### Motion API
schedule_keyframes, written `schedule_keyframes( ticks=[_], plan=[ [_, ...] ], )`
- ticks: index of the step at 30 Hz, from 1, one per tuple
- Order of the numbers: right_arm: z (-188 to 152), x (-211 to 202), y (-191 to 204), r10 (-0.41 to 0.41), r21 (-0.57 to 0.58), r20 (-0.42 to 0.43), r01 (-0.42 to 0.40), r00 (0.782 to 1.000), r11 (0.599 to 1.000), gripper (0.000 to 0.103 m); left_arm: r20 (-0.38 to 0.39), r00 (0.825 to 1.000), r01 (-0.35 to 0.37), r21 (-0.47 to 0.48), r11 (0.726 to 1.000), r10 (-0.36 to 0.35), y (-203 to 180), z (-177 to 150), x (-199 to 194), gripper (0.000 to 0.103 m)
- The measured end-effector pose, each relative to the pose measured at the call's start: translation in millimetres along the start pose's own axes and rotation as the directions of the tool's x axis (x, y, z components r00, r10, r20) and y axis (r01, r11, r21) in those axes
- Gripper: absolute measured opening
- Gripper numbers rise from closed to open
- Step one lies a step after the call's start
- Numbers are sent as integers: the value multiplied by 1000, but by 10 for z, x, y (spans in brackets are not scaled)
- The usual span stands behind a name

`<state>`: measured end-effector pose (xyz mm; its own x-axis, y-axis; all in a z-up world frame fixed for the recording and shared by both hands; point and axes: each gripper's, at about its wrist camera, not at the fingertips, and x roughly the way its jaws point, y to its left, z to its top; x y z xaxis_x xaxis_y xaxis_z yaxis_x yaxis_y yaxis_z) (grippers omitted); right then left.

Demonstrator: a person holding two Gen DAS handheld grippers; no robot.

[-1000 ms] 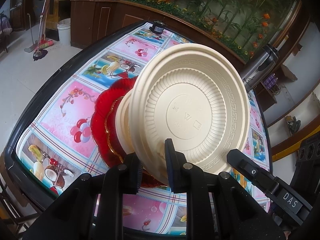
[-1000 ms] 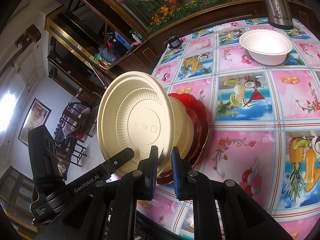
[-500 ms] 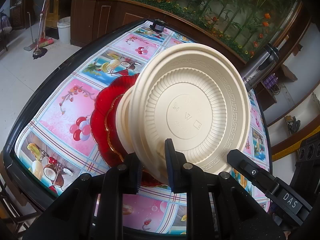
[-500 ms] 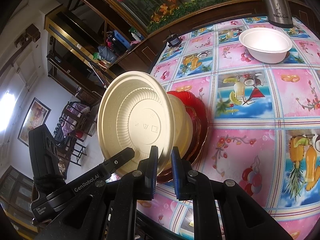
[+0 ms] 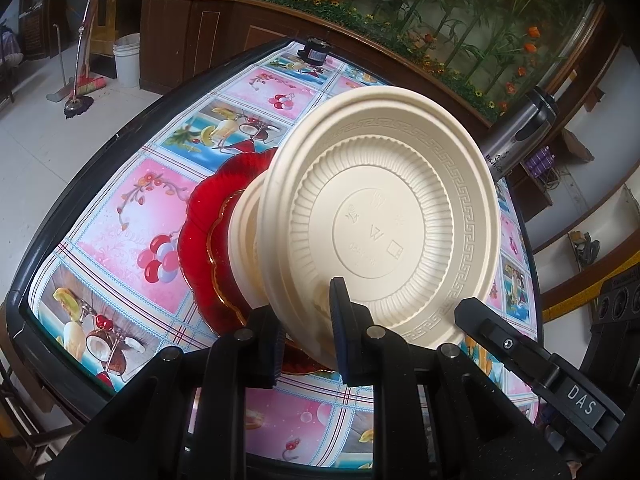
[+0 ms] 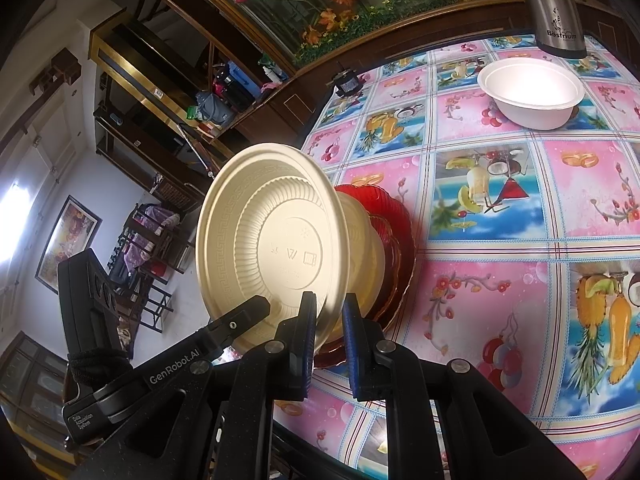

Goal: Organize plates and bowls
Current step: 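Hold the tan plate tilted beside the stack and lower it onto the stack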

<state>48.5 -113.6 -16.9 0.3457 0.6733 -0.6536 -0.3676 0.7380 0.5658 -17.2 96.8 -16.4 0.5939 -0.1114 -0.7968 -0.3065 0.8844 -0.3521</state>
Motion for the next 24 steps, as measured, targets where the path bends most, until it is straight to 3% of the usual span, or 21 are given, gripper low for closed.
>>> schedule_keyframes(
  ticks=[24],
  plan=[
    [74, -3, 14, -4, -6, -6, 4, 1000, 1000, 13, -17, 1000, 9, -10, 1000, -9, 17, 62, 35, 19]
  ],
)
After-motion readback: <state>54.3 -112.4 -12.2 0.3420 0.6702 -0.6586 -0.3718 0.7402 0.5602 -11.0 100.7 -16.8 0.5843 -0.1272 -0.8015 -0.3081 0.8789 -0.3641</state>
